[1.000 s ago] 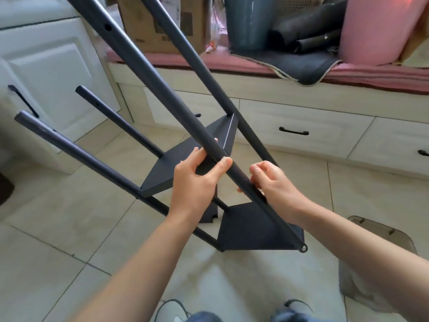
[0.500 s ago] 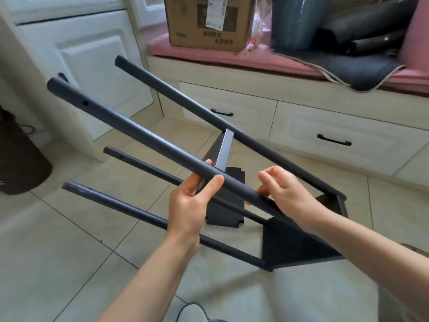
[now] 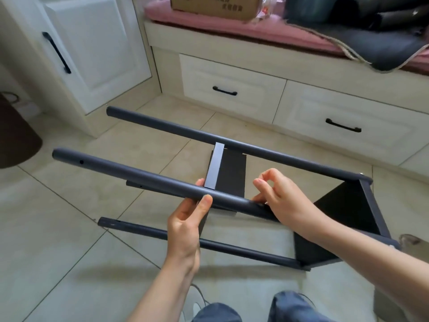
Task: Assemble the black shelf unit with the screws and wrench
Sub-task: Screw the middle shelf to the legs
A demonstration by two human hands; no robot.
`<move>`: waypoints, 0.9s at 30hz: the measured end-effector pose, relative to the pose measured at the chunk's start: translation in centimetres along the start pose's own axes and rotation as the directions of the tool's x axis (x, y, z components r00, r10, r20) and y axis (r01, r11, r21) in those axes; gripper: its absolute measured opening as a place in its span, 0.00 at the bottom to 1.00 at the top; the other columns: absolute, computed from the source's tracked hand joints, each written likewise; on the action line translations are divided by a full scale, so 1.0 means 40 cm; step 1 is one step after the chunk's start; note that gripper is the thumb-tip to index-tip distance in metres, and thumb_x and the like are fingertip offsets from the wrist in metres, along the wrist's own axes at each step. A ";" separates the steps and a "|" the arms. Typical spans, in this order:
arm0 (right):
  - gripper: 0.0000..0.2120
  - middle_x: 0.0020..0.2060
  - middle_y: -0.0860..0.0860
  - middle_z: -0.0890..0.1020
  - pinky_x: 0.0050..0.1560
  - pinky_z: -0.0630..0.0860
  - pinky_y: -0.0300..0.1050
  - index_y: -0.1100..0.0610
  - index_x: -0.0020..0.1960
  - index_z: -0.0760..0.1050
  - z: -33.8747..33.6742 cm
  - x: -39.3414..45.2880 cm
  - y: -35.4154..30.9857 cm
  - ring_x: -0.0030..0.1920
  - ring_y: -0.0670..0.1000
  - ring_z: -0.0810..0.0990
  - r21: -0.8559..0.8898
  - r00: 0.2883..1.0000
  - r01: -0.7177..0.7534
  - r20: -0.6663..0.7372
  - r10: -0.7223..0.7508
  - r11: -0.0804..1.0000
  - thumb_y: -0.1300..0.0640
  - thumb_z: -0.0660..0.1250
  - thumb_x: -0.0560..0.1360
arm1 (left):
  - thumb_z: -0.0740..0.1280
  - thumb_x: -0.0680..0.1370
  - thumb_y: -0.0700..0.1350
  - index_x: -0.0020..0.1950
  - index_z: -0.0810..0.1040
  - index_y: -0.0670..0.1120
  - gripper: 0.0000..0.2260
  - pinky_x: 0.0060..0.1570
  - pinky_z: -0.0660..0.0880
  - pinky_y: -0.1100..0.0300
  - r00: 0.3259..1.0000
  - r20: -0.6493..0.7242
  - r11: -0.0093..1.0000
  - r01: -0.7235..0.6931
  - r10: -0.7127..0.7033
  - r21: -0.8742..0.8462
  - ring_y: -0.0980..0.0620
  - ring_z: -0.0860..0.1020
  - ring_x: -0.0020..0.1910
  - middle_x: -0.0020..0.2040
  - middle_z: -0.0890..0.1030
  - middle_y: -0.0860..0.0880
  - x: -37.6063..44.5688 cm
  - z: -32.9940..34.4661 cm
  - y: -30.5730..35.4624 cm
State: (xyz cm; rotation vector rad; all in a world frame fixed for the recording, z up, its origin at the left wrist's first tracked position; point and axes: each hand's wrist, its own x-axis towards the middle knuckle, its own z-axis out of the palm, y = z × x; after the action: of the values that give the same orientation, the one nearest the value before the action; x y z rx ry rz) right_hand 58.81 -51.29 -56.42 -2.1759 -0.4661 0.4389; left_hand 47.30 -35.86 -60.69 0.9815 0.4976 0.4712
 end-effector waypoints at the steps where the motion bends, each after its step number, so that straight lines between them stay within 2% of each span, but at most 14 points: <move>1: 0.06 0.32 0.44 0.84 0.48 0.80 0.46 0.46 0.48 0.68 0.003 0.000 0.001 0.39 0.40 0.83 0.000 1.000 -0.006 0.007 0.006 1.000 0.46 0.59 0.81 | 0.76 0.63 0.53 0.57 0.86 0.54 0.22 0.58 0.76 0.67 1.000 -0.001 1.000 0.005 -0.005 0.005 0.53 0.80 0.63 0.60 0.84 0.48 0.000 -0.005 -0.006; 6: 0.07 0.33 0.43 0.85 0.48 0.80 0.45 0.49 0.49 0.69 0.010 -0.008 -0.009 0.42 0.44 0.84 -0.007 0.997 -0.030 0.064 0.030 1.000 0.47 0.59 0.81 | 0.79 0.63 0.53 0.56 0.86 0.58 0.21 0.61 0.74 0.64 1.000 0.000 1.000 0.026 -0.026 0.003 0.53 0.79 0.64 0.60 0.84 0.49 -0.001 -0.031 -0.030; 10: 0.08 0.39 0.49 0.87 0.40 0.80 0.37 0.59 0.49 0.73 -0.002 -0.001 -0.037 0.43 0.49 0.86 0.236 0.988 -0.126 0.119 0.100 0.964 0.54 0.63 0.81 | 0.78 0.62 0.57 0.57 0.85 0.58 0.24 0.66 0.68 0.60 1.000 0.001 1.000 0.029 -0.029 0.003 0.54 0.78 0.65 0.61 0.83 0.51 0.001 -0.040 -0.042; 13: 0.05 0.39 0.54 0.87 0.43 0.82 0.40 0.63 0.50 0.78 0.007 0.006 -0.048 0.41 0.51 0.85 0.358 0.964 -0.233 0.210 0.165 0.904 0.60 0.67 0.78 | 0.78 0.64 0.55 0.59 0.85 0.56 0.23 0.60 0.74 0.65 1.000 0.001 1.000 0.025 -0.025 -0.015 0.54 0.80 0.63 0.60 0.84 0.50 -0.004 -0.057 -0.051; 15: 0.03 0.39 0.56 0.86 0.45 0.82 0.41 0.63 0.48 0.80 0.027 0.013 -0.049 0.39 0.49 0.84 0.398 0.948 -0.271 0.269 0.171 0.877 0.62 0.70 0.77 | 0.78 0.66 0.53 0.60 0.84 0.54 0.23 0.56 0.75 0.69 0.999 0.005 0.999 0.036 -0.036 -0.029 0.54 0.80 0.62 0.59 0.84 0.49 -0.010 -0.076 -0.056; 18: 0.03 0.37 0.58 0.85 0.39 0.80 0.37 0.62 0.46 0.82 0.066 0.025 -0.050 0.36 0.49 0.82 0.431 0.923 -0.321 0.344 0.175 0.843 0.62 0.72 0.74 | 0.78 0.67 0.52 0.62 0.83 0.54 0.23 0.59 0.75 0.66 0.999 0.004 0.997 0.053 -0.053 -0.050 0.53 0.79 0.64 0.61 0.83 0.48 -0.019 -0.104 -0.063; 20: 0.05 0.36 0.56 0.85 0.39 0.79 0.35 0.62 0.46 0.84 0.091 0.036 -0.049 0.36 0.49 0.82 0.443 0.894 -0.376 0.405 0.193 0.814 0.60 0.73 0.74 | 0.76 0.68 0.51 0.62 0.83 0.54 0.22 0.57 0.75 0.68 0.998 0.006 0.996 0.059 -0.059 -0.072 0.54 0.80 0.63 0.61 0.83 0.48 -0.026 -0.121 -0.068; 23: 0.05 0.41 0.56 0.87 0.40 0.80 0.35 0.59 0.47 0.85 0.122 0.049 -0.043 0.39 0.49 0.86 0.432 0.838 -0.472 0.491 0.239 0.768 0.58 0.73 0.74 | 0.75 0.70 0.49 0.64 0.82 0.52 0.22 0.57 0.74 0.68 0.997 0.022 0.991 0.078 -0.077 -0.110 0.53 0.80 0.62 0.61 0.83 0.47 -0.035 -0.140 -0.071; 27: 0.05 0.43 0.56 0.87 0.38 0.79 0.34 0.58 0.48 0.85 0.146 0.060 -0.034 0.41 0.48 0.86 0.424 0.797 -0.523 0.551 0.248 0.740 0.61 0.70 0.76 | 0.73 0.71 0.46 0.64 0.82 0.50 0.21 0.57 0.75 0.67 0.996 0.017 0.986 0.094 -0.092 -0.141 0.52 0.80 0.63 0.63 0.82 0.46 -0.039 -0.154 -0.077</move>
State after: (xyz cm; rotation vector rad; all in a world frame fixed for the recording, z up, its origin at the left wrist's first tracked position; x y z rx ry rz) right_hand 57.94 -45.46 -59.08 -1.5596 -0.0739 1.2014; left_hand 42.87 -34.16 -65.92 0.8200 0.4917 0.4118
